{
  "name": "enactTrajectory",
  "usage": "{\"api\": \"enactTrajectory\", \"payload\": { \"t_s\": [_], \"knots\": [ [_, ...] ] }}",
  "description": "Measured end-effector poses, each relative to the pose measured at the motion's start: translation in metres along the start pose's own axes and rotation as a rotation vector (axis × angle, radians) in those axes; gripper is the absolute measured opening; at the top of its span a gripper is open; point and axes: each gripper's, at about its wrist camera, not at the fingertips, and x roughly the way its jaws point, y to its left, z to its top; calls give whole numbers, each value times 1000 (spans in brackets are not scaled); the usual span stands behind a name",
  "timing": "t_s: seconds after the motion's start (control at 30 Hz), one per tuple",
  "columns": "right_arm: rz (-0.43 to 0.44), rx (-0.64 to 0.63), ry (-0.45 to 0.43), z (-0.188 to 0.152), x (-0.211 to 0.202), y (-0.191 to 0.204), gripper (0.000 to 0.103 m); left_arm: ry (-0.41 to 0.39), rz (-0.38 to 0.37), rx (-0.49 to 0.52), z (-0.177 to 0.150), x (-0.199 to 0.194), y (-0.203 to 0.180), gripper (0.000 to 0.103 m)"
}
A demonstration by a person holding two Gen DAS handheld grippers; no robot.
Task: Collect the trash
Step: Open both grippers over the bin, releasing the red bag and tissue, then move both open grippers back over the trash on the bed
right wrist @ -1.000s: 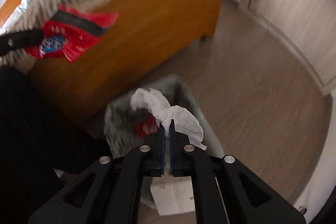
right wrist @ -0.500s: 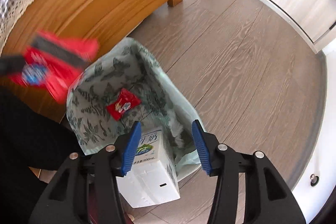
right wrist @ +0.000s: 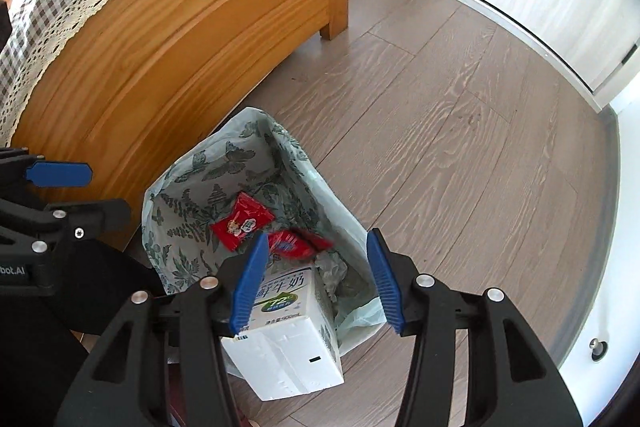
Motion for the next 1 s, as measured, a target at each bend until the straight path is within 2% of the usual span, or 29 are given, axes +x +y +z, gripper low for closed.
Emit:
{"api": "enactTrajectory", "payload": {
  "t_s": [0.1,0.23,0.33,0.47,0.53,0.63,0.7,0.73,0.87,1.0],
  "knots": [
    [-2,-6,-4,1,-2,3,51,-31,11,-5,1,-6,5,67],
    [8,-13,-24,6,-7,8,51,-132,9,-51,-1,-32,13,73],
    [-10,-43,-82,12,-22,15,55,-242,-1,-70,-4,-55,23,74],
    [-25,-70,-162,25,-47,27,57,-360,44,-95,-11,-98,41,78],
    [-29,-93,-216,35,-64,36,57,-419,30,-140,-20,-124,57,80],
    [-26,-149,-314,57,-94,61,57,-555,25,-216,-41,-170,83,82],
    [-19,-196,-401,72,-119,83,57,-664,41,-243,-58,-201,100,94],
    [-7,-221,-451,79,-133,96,57,-726,57,-256,-68,-216,109,97],
    [55,-304,-629,101,-177,146,64,-890,147,-323,-105,-266,146,96],
    [155,-369,-733,121,-209,202,64,-1070,199,-407,-149,-312,182,96]
  ]
}}
